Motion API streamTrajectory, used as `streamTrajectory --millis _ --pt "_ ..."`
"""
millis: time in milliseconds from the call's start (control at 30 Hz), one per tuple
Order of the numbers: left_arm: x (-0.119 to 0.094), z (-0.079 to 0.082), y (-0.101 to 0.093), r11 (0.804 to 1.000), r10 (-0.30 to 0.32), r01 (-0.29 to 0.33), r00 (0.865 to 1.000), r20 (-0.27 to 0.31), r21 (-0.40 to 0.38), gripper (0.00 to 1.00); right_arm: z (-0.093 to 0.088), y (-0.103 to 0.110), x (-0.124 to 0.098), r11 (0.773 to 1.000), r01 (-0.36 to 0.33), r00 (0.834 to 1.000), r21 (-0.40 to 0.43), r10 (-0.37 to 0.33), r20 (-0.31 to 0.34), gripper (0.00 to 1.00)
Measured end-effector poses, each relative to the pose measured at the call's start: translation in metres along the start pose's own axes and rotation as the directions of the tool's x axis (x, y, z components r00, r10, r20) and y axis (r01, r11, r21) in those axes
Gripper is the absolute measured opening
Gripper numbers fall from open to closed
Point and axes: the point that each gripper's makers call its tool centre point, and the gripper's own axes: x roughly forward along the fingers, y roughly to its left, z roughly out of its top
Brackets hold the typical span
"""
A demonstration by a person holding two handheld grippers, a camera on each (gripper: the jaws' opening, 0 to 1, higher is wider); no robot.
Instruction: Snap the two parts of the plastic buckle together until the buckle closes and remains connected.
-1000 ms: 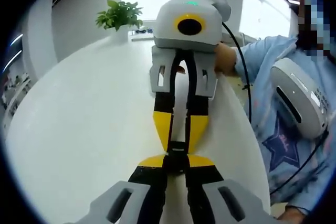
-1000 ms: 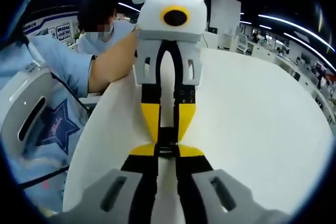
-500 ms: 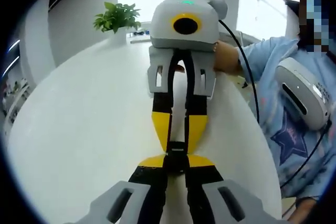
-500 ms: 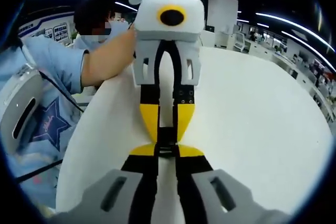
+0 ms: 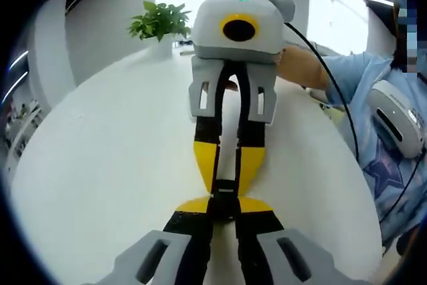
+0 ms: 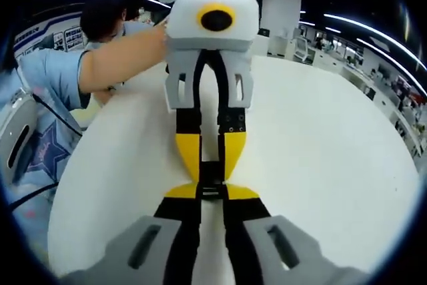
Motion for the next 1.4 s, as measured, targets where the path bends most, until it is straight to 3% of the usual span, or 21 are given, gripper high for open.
streamTrajectory --millis 533,733,967,1200,1400 --pt "0.003 0.007 0.057 1.0 0.003 -0.002 0.998 0.059 -0.026 0.11 -0.019 -0.063 -0.006 1.0 -0.01 1.0 0.024 0.01 0.026 0.12" --pt "0.012 0.012 0.08 1.0 0.017 -0.016 0.998 0.068 -0.024 0.11 -0.02 -0.083 -0.011 1.0 -0.008 1.0 0.019 0.008 -0.002 0.12" --pt "0.009 0.011 0.108 0.995 0.055 -0.046 0.994 0.099 -0.087 0.11 -0.023 -0.1 -0.01 0.998 0.039 0.999 0.04 -0.039 0.009 0.12" --pt "0.012 0.011 0.105 0.995 0.055 -0.044 0.991 0.121 -0.092 0.11 -0.024 -0.101 -0.009 0.998 0.038 0.999 0.051 -0.039 0.018 0.12" --pt "0.006 0.014 0.107 0.989 0.088 -0.077 0.992 0.09 -0.123 0.14 -0.022 -0.103 -0.007 0.999 0.051 0.998 0.006 -0.051 -0.033 0.12"
